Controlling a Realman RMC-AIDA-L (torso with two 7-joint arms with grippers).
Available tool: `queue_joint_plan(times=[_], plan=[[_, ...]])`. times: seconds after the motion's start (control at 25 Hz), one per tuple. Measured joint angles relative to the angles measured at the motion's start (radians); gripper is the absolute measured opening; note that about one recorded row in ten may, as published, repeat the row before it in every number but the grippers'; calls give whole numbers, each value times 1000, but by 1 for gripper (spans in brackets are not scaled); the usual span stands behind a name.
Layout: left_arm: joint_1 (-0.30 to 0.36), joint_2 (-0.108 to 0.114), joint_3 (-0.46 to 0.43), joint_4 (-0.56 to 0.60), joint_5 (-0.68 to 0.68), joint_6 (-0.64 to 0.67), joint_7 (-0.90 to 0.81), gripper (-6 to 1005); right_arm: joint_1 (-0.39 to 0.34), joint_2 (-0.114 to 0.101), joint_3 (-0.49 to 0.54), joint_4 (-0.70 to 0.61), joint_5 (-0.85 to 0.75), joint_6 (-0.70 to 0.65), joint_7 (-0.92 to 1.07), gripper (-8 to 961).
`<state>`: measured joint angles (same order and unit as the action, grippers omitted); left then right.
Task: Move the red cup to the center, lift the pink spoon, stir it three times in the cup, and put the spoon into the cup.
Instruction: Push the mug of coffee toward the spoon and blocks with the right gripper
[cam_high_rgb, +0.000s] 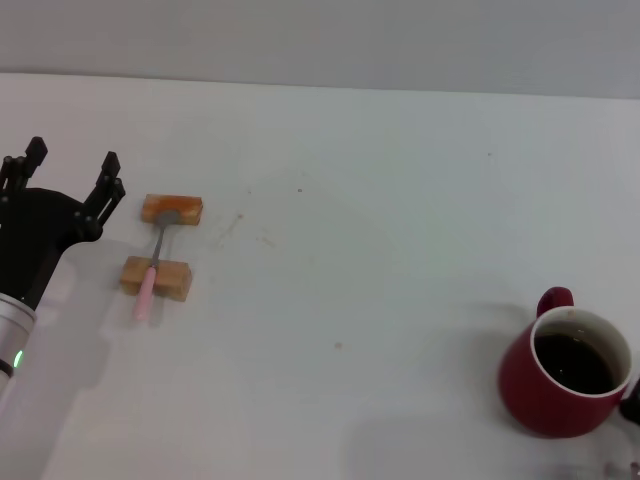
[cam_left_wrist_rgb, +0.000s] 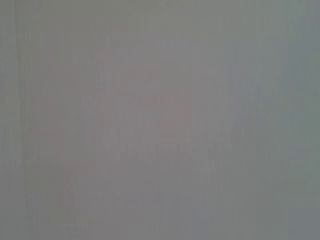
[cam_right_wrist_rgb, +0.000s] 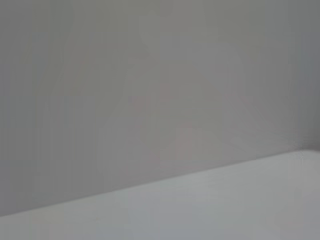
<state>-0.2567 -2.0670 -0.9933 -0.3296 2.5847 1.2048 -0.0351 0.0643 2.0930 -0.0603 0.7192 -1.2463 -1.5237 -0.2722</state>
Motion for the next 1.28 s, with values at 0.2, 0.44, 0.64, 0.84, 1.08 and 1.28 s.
queue_joint_plan(times=[0.2,0.44,0.64,0.84,1.08,1.28], plan=[[0,1,-3,3,0,0,0,812,-16,0,-56,38,-1,1,-2,0],[-2,1,0,3,0,0,1,810,-23,-1,-95,57,-2,4,-3,0],[-6,0,5,4,3,-1,1,808,-12,-1,-98,68,-3,5,-3,0],[-6,0,5,5,3,0,1,807,15,-1,-97,72,-4,5,-3,0],[-7,-1,5,5,3,-2,1,804,51,-1,-83,56,0,11,-6,0],[-13,-1,-1,10,1,-4,1,803,89,-2,-44,53,4,81,-7,0]])
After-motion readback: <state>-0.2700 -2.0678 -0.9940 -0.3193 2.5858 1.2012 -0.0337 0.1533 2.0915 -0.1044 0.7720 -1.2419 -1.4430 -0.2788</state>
